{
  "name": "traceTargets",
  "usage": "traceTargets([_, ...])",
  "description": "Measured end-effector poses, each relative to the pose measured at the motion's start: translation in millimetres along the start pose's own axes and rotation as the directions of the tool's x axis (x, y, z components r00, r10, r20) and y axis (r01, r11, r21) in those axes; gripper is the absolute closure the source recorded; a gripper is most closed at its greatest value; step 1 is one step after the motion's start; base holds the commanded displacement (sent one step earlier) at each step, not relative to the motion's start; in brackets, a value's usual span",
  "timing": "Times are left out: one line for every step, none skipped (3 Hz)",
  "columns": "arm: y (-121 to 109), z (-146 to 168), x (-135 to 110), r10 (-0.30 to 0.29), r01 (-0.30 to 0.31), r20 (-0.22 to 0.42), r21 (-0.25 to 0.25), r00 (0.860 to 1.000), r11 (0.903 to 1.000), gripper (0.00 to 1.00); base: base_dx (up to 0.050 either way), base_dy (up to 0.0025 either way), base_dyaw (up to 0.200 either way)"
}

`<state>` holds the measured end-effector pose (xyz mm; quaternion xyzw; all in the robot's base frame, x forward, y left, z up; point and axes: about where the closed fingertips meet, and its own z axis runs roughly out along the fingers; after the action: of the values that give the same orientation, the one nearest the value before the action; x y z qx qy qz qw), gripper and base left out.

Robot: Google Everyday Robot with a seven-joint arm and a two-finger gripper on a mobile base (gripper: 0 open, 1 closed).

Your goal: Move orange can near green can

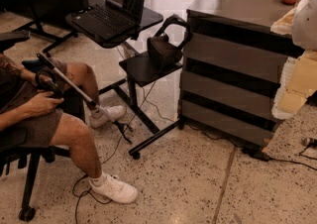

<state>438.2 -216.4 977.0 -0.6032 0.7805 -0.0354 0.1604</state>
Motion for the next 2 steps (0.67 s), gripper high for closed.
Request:
traceTargets([0.0,-0.1,0.0,0.0,0.0,0.0,0.0,1.0,1.0,0.0,0.0,0.0,-0.188])
traceTargets([-0.1,-0.2,-0.1,0.0,0.0,0.0,0.001,1.0,1.0,0.0,0.049,-0.00001,0.0])
